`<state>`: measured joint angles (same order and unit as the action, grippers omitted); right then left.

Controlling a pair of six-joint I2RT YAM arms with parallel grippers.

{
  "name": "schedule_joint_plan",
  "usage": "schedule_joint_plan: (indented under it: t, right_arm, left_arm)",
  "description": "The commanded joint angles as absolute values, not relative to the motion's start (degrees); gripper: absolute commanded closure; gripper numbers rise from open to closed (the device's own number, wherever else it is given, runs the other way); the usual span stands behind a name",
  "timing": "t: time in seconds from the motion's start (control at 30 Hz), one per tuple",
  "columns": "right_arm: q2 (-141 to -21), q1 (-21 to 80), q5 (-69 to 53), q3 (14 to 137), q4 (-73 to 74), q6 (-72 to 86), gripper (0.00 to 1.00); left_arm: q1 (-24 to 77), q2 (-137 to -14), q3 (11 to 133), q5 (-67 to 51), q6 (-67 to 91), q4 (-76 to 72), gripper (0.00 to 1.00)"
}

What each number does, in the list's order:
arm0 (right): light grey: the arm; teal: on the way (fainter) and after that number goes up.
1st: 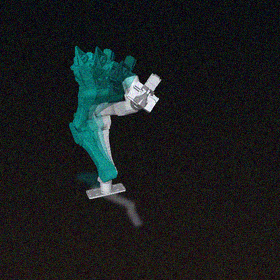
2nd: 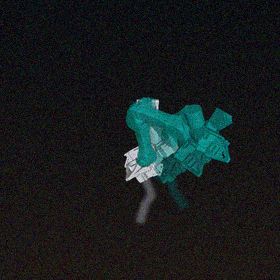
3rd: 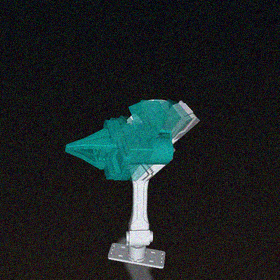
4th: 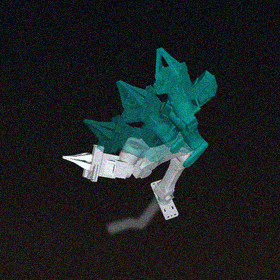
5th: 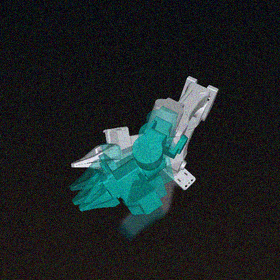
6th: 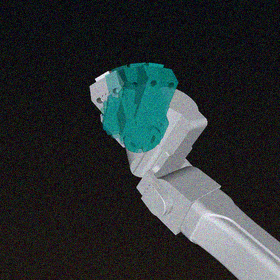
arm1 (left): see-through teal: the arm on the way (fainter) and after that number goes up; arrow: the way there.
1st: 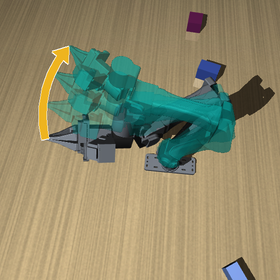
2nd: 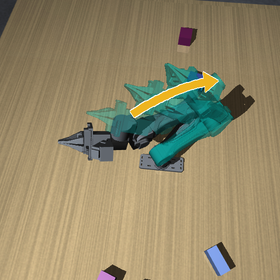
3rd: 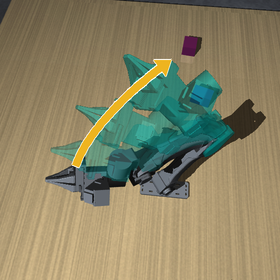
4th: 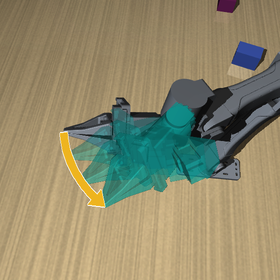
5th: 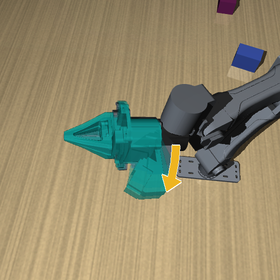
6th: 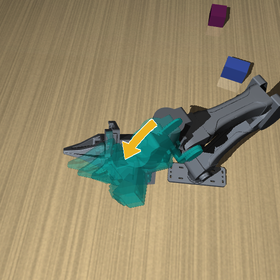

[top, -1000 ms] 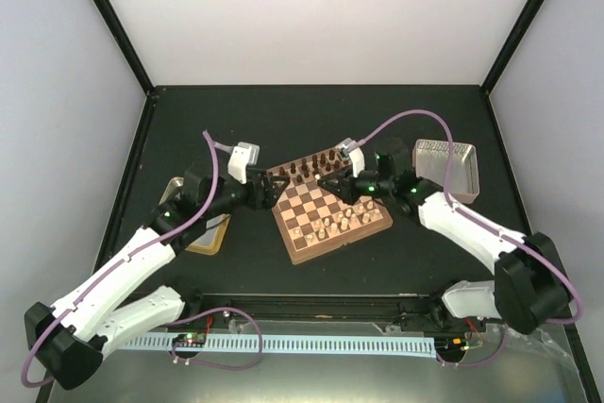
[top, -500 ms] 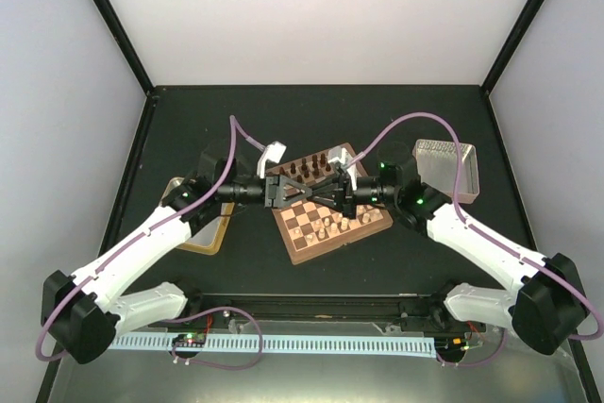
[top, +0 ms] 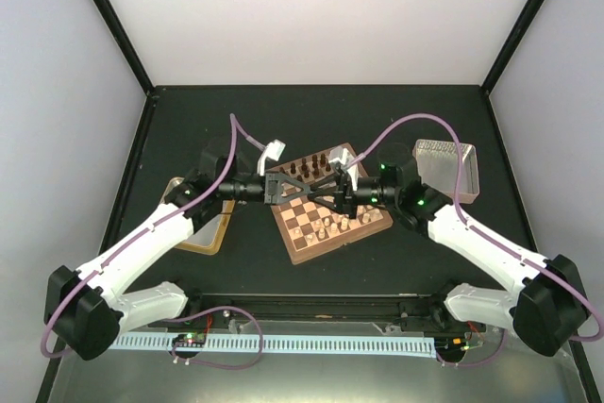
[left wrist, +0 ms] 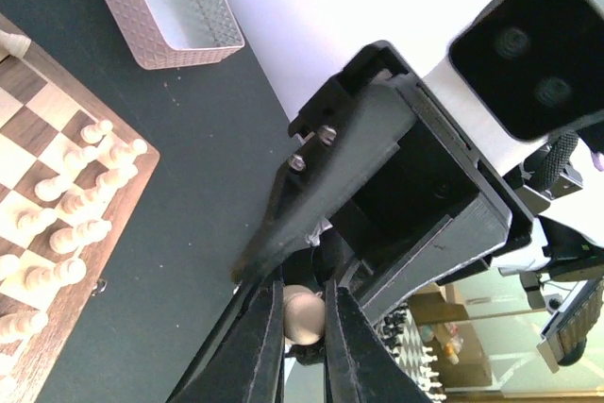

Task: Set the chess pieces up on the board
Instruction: Place the chess piece on the chessboard.

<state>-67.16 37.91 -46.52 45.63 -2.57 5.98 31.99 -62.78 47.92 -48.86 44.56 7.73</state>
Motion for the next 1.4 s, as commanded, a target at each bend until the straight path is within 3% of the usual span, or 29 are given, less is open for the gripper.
schedule_joint_plan:
  t: [0.0, 0.07, 0.17, 0.43, 0.57, 0.83, 1.37]
  right_arm:
    - [-65.1, 38.4, -42.4, 44.6, -3.2, 5.4, 0.62]
    - [-63.7, 38.4, -39.5, 44.4, -2.3, 6.1, 0.48]
    - [-60.7, 38.4, -33.5, 43.0, -2.1, 8.7, 0.38]
    - [-47.9, 38.3, 0.2, 37.9, 1.8, 17.9, 0.35]
    - [-46.7, 38.3, 8.4, 37.5, 5.4, 20.6, 0.35]
    - [-48.9, 38.3, 10.9, 36.8, 6.2, 22.4, 0.35]
    - [-51.6, 38.3, 10.8, 37.2, 6.3, 22.7, 0.35]
  left_arm:
    - [32.4, -63.2, 49.1, -49.6, 42.1, 6.4, 0.98]
    - [32.3, -63.3, 49.1, -47.1, 40.2, 8.2, 0.98]
    - [32.3, -63.6, 49.1, -42.1, 37.1, 11.3, 0.98]
    - [34.6, -67.3, 49.6, -27.8, 29.7, 16.3, 0.98]
    - [39.4, -72.1, 50.9, -15.6, 26.4, 19.7, 0.98]
    - [45.9, -81.0, 50.0, -1.3, 24.7, 20.8, 0.98]
    - [49.9, -88.2, 51.1, -2.0, 23.7, 21.1, 0.98]
